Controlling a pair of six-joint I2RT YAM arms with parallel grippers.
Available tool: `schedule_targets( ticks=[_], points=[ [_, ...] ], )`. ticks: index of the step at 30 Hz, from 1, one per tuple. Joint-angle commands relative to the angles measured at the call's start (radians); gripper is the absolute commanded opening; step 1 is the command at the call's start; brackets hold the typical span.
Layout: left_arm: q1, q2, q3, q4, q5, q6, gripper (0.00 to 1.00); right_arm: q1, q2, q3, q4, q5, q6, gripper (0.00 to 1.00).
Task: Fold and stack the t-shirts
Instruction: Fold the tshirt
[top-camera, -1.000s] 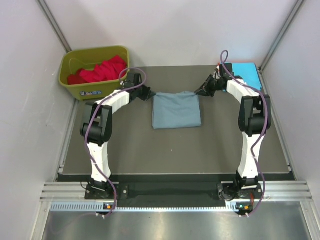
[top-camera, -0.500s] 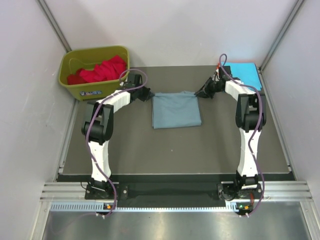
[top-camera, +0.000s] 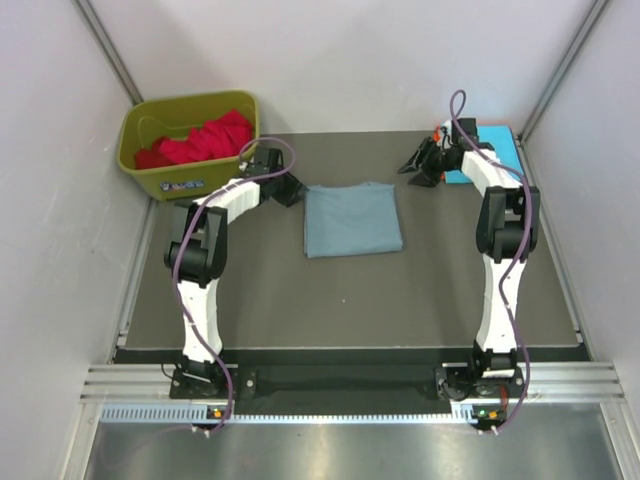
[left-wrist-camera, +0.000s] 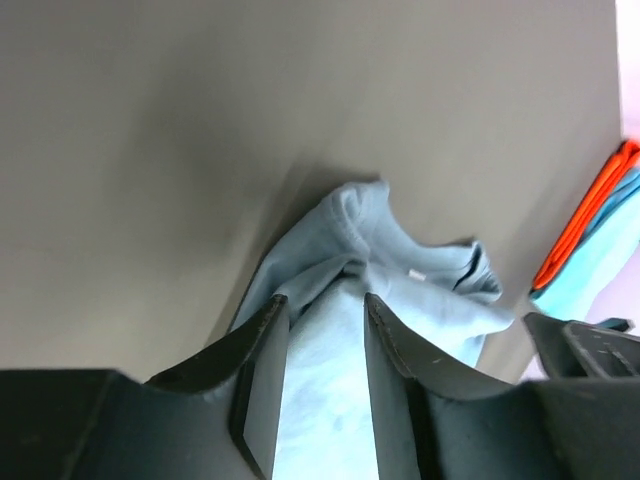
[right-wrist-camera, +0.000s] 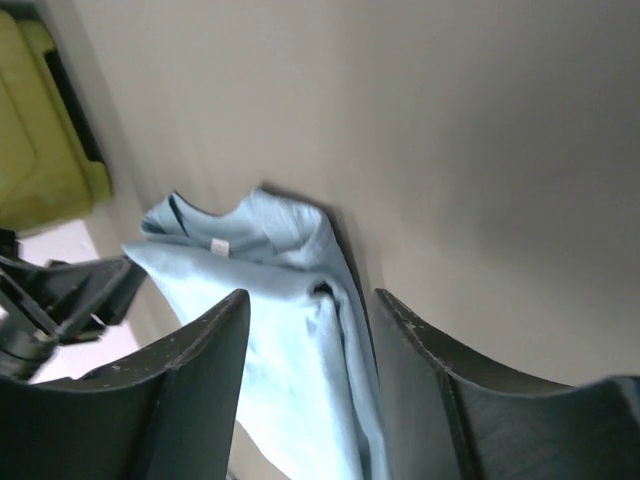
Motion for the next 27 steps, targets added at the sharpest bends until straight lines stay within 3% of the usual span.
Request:
schedule_targets(
  ticks=[1,5,8,13,20,27],
  points=[
    [0.035,-0.113,0.062,0.094,0.006,0.159,0.41,0.003,-0.136,0.004,-0.081,0.030,-0.127,0.53],
    [-0.001,-0.208,0.041,0.081,0.032,0.220,0.41,0.040,-0.218,-0.105,-0.036,-0.025,-0.139,0.56],
    [-0.024,-0.271,0.024,0.069,0.023,0.272,0.40,0.083,-0.279,-0.232,0.092,-0.060,-0.106,0.54],
    [-0.033,-0.348,-0.011,0.052,0.036,0.309,0.40,0.144,-0.295,-0.390,0.338,-0.161,0.046,0.40],
    [-0.036,-0.392,-0.132,0.165,0.135,0.254,0.37,0.215,-0.216,-0.410,0.535,-0.218,0.160,0.35],
    [-0.059,-0.449,-0.178,0.153,0.236,0.346,0.35,0.230,-0.047,-0.340,0.742,-0.229,0.325,0.29]
  ],
)
